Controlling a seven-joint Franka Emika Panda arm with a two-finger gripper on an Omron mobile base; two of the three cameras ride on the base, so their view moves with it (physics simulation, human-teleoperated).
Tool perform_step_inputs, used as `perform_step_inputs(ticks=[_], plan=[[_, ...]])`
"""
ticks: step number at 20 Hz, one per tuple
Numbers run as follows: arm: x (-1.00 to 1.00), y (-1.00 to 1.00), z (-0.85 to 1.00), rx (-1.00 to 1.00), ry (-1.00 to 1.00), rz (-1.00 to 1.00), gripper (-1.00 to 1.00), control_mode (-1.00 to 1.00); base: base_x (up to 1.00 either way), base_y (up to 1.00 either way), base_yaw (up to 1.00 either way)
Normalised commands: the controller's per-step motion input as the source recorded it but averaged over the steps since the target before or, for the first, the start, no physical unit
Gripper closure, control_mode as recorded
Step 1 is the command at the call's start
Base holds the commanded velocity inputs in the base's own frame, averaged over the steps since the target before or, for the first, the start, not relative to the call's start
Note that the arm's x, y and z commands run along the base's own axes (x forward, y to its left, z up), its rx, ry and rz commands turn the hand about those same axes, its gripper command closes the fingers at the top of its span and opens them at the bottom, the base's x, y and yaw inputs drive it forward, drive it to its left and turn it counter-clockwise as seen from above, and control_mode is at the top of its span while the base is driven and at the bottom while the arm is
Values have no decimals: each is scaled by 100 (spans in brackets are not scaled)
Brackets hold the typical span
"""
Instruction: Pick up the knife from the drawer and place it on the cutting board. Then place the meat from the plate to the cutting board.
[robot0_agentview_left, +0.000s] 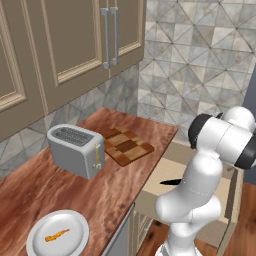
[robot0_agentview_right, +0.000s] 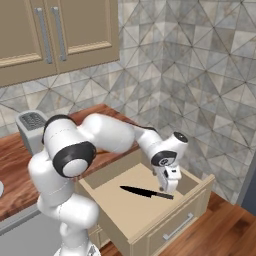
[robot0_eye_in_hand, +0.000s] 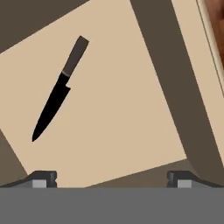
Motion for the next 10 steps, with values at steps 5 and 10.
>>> perform_step_inputs(ticks=[5,10], plan=[[0,22,0,-7,0,-26,-100,-100,0,0,0],[0,15,0,-6,0,-24,-100,-100,0,0,0]])
